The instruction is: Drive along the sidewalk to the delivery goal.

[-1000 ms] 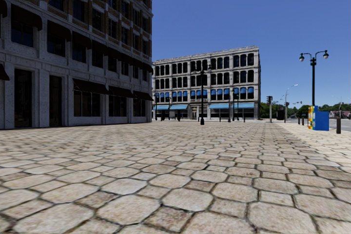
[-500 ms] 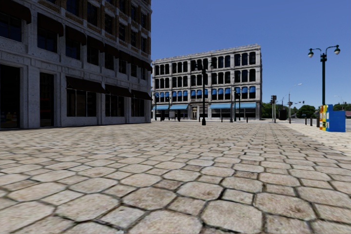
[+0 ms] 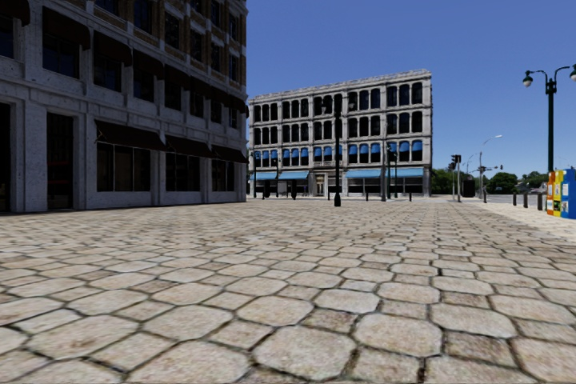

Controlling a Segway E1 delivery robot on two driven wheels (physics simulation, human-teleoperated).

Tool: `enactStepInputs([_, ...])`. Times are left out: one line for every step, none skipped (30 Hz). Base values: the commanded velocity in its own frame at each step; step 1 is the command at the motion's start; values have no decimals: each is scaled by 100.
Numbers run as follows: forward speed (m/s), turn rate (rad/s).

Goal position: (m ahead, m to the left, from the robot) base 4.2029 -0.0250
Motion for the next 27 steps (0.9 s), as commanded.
enactStepInputs([200, 0])
enactStepInputs([200, 0])
enactStepInputs([200, 0])
enactStepInputs([200, 0])
enactStepInputs([200, 0])
enactStepInputs([200, 0])
enactStepInputs([200, 0])
enactStepInputs([200, 0])
enactStepInputs([200, 0])
enactStepInputs([200, 0])
enactStepInputs([200, 0])
enactStepInputs([200, 0])
enactStepInputs([200, 0])
enactStepInputs([200, 0])
enactStepInputs([200, 0])
enactStepInputs([200, 0])
enactStepInputs([200, 0])
enactStepInputs([200, 0])
enactStepInputs([200, 0])
enactStepInputs([200, 0])
enactStepInputs([200, 0])
enactStepInputs([200, 0])
enactStepInputs([200, 0])
enactStepInputs([200, 0])
enactStepInputs([200, 0])
enactStepInputs([200, 0])
enactStepInputs([200, 0])
